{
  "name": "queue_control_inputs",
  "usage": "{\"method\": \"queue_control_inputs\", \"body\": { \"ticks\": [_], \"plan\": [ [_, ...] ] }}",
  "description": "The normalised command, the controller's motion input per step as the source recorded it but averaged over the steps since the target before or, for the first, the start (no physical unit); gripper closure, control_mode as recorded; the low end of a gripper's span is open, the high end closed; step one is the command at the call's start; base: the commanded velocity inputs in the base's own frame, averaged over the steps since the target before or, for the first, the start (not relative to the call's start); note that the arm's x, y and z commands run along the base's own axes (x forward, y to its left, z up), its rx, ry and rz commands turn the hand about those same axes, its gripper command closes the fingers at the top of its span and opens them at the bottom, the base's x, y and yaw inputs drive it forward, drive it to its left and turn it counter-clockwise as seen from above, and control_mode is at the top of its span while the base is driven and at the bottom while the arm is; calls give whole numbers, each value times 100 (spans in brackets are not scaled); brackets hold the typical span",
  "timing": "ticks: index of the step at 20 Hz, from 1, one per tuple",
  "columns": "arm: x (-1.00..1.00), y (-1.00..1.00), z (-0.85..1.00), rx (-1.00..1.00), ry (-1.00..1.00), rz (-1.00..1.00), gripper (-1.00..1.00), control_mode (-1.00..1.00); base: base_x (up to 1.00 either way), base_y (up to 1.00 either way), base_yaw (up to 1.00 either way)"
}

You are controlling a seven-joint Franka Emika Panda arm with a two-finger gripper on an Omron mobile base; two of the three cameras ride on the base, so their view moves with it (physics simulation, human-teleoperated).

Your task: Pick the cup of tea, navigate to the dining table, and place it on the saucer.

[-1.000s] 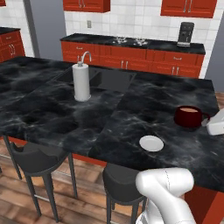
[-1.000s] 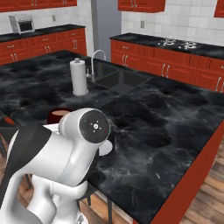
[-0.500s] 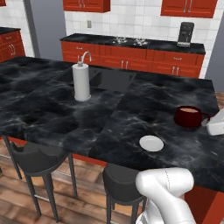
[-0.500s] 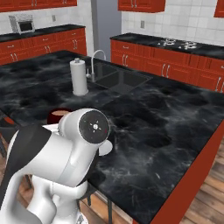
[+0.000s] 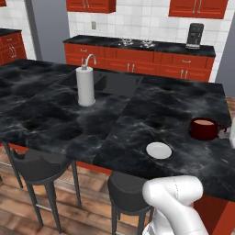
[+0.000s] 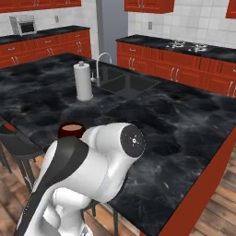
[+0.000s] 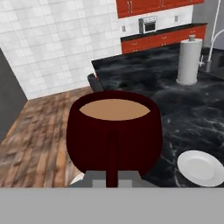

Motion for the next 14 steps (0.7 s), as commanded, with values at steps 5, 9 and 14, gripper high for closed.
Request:
{"method": "queue_control_inputs", "body": {
  "ticks": [5, 9, 14],
  "plan": [
    [43, -2, -30, -5, 0, 23, 100, -100, 0, 0, 0],
    [41, -1, -30, -5, 0, 19, 100, -100, 0, 0, 0],
    [26, -4, -51, -1, -3, 8, 100, -100, 0, 0, 0]
  ]
}}
